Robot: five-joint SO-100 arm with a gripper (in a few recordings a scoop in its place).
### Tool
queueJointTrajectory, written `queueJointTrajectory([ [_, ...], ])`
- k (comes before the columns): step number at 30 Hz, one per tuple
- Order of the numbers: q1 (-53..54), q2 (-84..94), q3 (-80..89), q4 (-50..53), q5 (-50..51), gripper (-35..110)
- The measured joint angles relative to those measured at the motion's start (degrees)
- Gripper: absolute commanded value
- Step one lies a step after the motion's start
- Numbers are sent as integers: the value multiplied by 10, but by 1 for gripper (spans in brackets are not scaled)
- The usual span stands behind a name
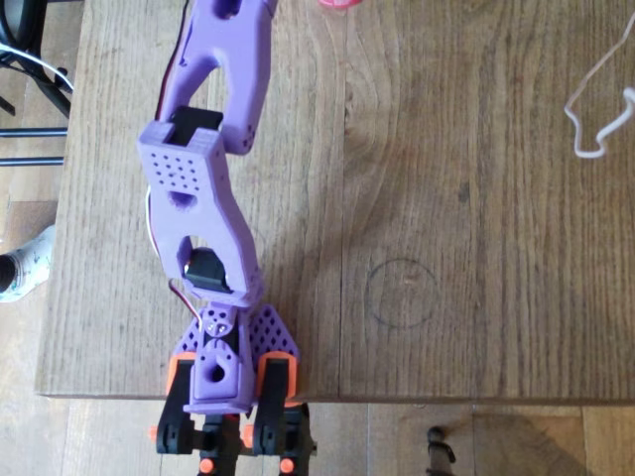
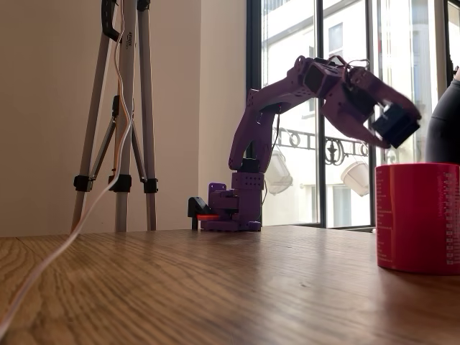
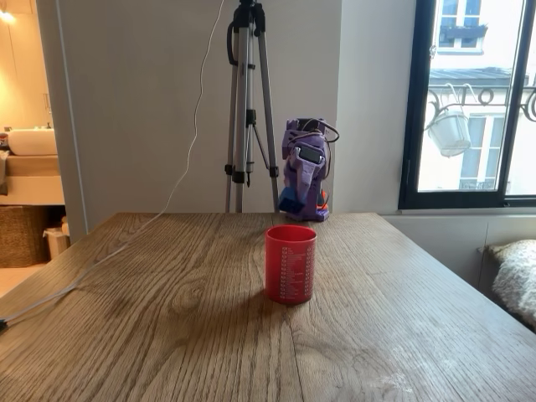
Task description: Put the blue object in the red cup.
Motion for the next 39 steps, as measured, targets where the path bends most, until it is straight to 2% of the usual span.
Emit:
queueJointTrajectory([
  [13,2,-7,1,-54,-6,1],
  [15,1,-7,1,-54,-6,22],
  [17,2,-7,1,-47,-6,29],
  [25,15,-8,1,7,-6,31],
  [33,25,-8,1,7,-6,28],
  [34,26,-8,1,7,-6,22],
  [35,29,-8,1,7,-6,1],
  [39,33,-7,1,7,-6,0],
])
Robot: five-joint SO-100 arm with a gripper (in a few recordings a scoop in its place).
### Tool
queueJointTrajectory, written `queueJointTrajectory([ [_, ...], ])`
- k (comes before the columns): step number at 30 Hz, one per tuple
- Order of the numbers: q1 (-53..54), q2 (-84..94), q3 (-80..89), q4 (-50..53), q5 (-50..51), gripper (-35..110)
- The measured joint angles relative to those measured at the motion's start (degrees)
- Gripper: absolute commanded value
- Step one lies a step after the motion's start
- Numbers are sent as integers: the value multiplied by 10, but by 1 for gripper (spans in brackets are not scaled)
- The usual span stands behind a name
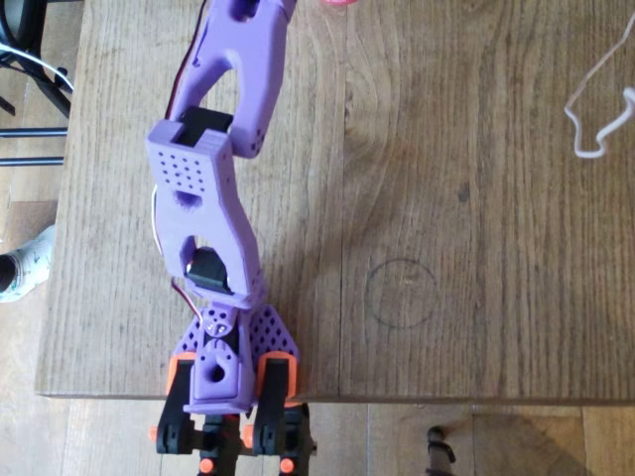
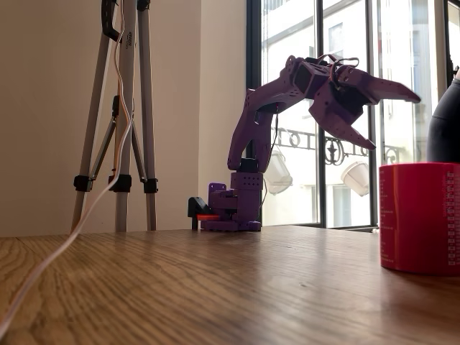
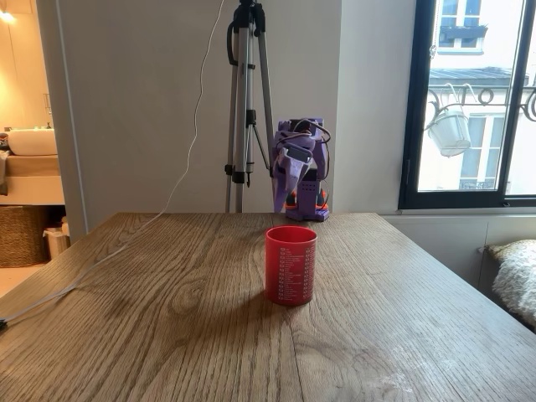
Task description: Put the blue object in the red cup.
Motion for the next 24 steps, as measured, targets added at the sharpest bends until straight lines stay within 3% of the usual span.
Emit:
queueJointTrajectory([
  [10,4,25,6,-16,64,0],
  [18,43,226,33,-11,163,0],
  [24,136,447,193,-28,208,0],
])
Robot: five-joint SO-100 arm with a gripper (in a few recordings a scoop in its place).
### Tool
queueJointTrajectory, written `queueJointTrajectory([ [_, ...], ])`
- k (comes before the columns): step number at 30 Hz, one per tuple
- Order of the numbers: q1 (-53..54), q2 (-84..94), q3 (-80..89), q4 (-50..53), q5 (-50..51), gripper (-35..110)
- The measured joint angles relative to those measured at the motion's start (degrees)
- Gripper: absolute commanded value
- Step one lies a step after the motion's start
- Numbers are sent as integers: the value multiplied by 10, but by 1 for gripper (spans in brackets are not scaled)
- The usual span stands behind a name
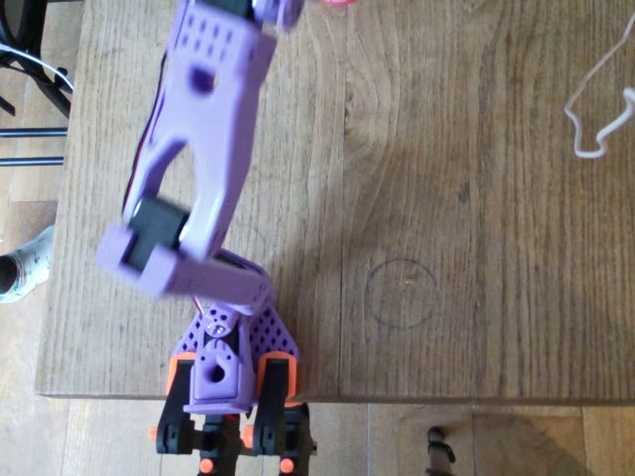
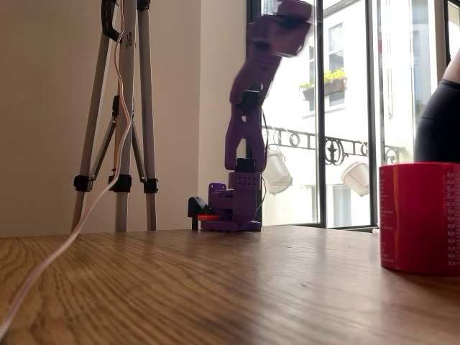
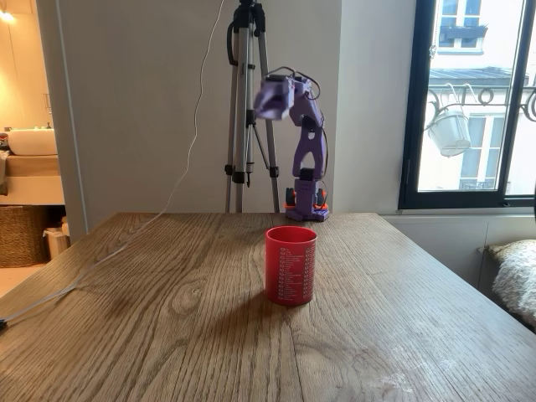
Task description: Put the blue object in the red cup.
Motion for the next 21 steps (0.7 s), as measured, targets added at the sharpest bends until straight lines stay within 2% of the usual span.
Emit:
queueJointTrajectory([
  [3,22,87,73,-11,4,0],
  [7,20,108,86,-11,4,0],
  [10,7,163,156,-68,-21,0],
  [13,-35,352,357,-153,-36,0],
  [16,-101,555,611,-190,-33,0],
  [18,-111,594,755,-191,-30,0],
  [21,-131,670,896,-139,-17,0],
])
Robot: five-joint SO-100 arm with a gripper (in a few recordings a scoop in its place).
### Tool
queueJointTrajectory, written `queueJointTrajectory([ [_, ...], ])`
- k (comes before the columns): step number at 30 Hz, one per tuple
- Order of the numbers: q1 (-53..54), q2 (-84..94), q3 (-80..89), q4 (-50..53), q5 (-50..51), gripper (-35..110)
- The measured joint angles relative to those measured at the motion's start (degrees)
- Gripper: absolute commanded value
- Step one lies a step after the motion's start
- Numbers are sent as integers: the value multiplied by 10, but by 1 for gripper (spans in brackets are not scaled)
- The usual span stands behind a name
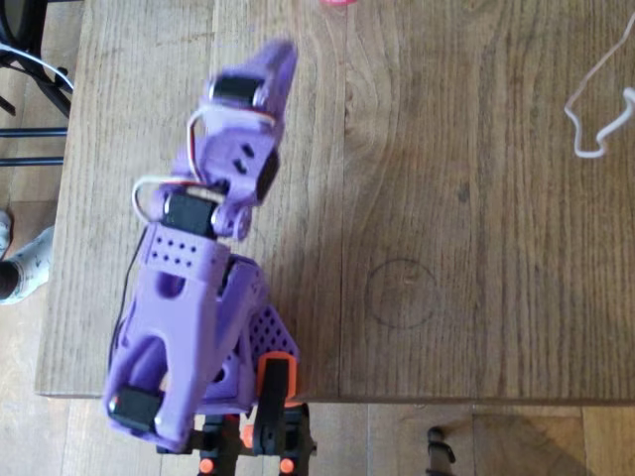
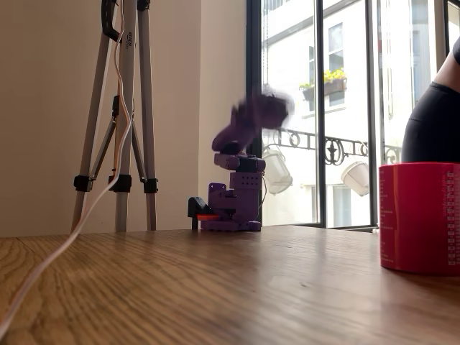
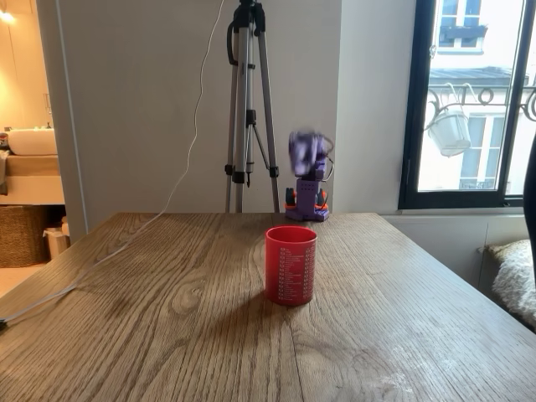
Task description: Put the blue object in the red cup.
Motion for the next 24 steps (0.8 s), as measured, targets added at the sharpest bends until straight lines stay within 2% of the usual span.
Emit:
queueJointTrajectory([
  [6,-6,89,74,85,19,0],
  [11,-11,98,90,159,31,1],
  [19,-7,87,91,172,34,4],
  [24,0,88,91,172,37,1],
])
